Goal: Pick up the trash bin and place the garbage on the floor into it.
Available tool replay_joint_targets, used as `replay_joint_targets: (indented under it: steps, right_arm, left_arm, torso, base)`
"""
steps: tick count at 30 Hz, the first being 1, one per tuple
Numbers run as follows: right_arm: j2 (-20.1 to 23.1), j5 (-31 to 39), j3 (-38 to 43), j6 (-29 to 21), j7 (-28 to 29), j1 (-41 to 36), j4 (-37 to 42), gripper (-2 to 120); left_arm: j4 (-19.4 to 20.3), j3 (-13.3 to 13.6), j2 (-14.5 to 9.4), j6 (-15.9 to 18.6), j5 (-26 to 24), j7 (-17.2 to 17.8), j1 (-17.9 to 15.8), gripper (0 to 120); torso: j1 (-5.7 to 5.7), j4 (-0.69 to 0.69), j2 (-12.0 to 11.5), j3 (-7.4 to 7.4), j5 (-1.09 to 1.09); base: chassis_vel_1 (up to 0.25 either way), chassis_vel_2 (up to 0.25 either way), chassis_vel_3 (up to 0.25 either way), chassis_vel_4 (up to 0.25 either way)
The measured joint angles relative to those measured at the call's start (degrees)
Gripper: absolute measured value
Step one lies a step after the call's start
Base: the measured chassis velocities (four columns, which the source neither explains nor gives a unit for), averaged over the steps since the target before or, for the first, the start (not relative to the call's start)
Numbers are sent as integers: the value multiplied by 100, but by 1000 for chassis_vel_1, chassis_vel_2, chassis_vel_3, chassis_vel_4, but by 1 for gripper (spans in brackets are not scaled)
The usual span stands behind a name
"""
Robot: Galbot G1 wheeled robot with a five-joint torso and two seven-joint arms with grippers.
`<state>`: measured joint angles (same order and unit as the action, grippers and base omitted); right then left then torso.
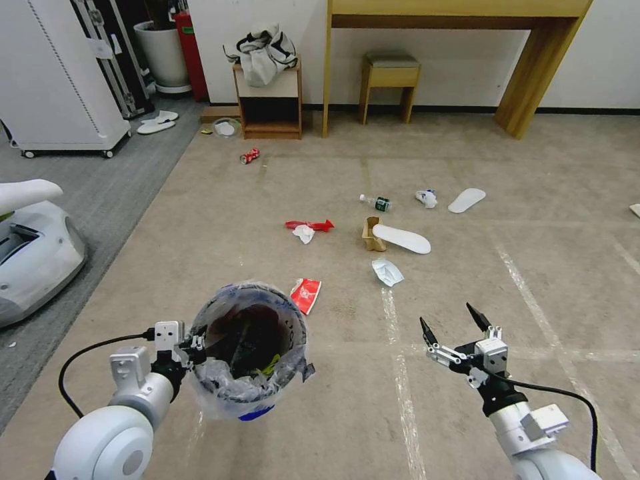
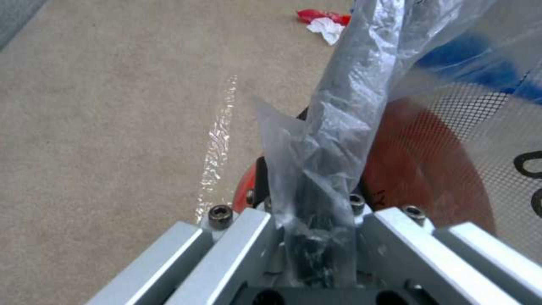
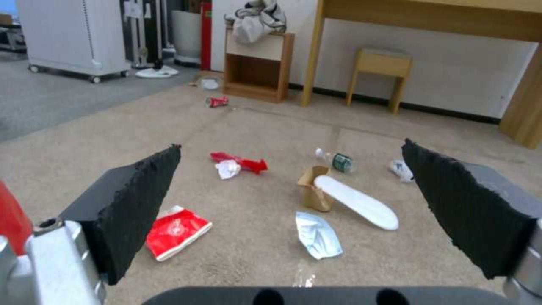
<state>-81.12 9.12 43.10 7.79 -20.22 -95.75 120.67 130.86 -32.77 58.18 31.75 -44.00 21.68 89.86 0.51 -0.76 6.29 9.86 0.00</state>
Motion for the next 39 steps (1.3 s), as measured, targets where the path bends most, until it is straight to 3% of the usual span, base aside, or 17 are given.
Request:
replay_joint_targets:
  steps: [39]
  right_arm:
    - [16,155,73,41,-170,-90,88,100]
  left_arm:
    - [-1,5,43,-131,182,53,27,1]
  torso:
    - [1,0,0,1,0]
  base:
    - [13,11,13,11]
